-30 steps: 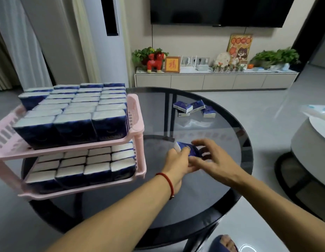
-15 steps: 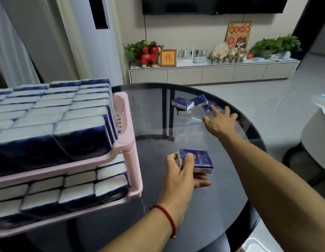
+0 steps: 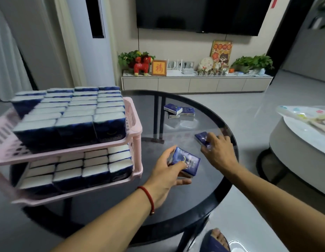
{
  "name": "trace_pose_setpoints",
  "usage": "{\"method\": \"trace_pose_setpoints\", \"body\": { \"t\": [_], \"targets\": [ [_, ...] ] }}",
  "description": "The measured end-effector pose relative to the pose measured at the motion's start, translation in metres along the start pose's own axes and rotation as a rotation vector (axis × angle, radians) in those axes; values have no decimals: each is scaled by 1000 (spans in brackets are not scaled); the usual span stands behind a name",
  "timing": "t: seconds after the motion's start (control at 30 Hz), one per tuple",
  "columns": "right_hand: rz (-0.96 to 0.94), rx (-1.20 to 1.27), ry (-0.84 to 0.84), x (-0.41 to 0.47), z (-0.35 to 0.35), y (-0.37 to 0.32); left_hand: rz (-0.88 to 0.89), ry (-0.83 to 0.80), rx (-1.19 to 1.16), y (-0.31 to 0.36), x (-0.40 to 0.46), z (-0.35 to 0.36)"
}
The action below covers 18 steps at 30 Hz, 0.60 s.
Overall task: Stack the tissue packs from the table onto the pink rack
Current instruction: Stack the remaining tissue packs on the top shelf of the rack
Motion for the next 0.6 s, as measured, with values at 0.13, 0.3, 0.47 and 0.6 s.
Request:
{"method": "trace_pose_setpoints", "body": {
  "t": [0.13,0.3,0.47,0.6],
  "targets": [
    [50,206,-182,-53,-30,0,48,33,256,3,-25,-16],
    [-154,509,-285,-98,-74,-25,64,111,448,1,-51,-38],
    [-546,301,-417,-128,-73,-77,132,88,443,10,-61,-47],
    [-729,192,-400,-132,-49,-105,92,-53,388,12,-69,-53]
  ]
}}
Point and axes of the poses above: each hand's wrist, its own x-axis towards the middle knuckle, its own z-axis out of the palm, y = z × x, the point moved 4 cm from there along x, towards the middle knuckle, and after that the axes turned 6 degrees about x, right-handed, at the moved point
